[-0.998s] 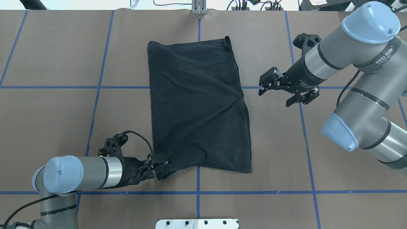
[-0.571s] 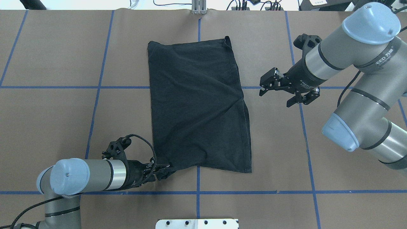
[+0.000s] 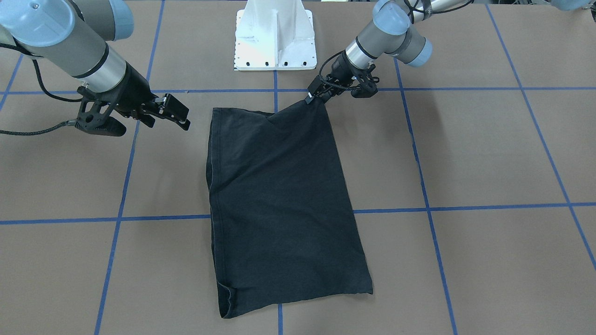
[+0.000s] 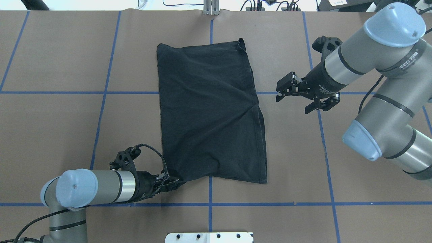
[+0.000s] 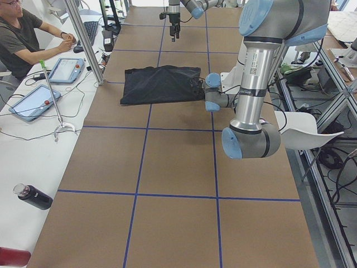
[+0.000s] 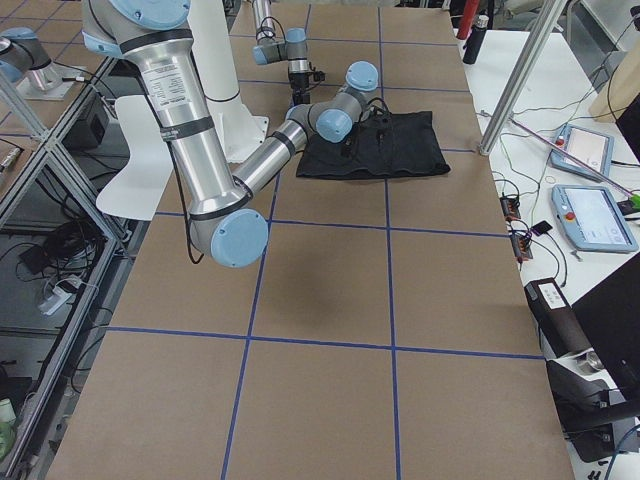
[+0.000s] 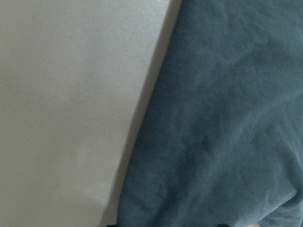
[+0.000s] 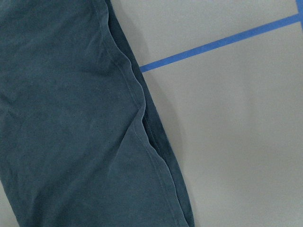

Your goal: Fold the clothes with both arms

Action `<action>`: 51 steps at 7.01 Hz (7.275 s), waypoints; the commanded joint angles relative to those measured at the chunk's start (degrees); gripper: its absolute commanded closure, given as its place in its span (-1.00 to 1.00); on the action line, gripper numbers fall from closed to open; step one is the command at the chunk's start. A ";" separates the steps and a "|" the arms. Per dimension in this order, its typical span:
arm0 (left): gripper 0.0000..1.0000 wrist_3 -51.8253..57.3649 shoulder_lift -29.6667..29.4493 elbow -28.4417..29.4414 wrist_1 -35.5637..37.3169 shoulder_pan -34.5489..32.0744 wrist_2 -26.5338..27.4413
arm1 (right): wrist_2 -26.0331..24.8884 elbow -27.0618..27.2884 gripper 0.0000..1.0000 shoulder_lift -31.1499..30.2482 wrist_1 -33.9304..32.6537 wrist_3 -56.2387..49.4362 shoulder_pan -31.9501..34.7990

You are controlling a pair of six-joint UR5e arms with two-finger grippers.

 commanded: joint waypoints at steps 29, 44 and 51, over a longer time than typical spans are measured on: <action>1.00 0.79 0.32 -4.87 2.15 -0.20 0.09 | -16.70 -10.91 -0.07 3.23 0.83 18.83 -24.87; 1.00 1.32 4.43 -13.28 2.15 1.62 -3.78 | -15.73 1.63 1.00 0.44 -0.51 46.58 -29.85; 1.00 5.60 0.11 -12.65 3.46 -10.08 -13.24 | -8.35 9.85 1.00 -1.70 -0.33 46.08 -16.46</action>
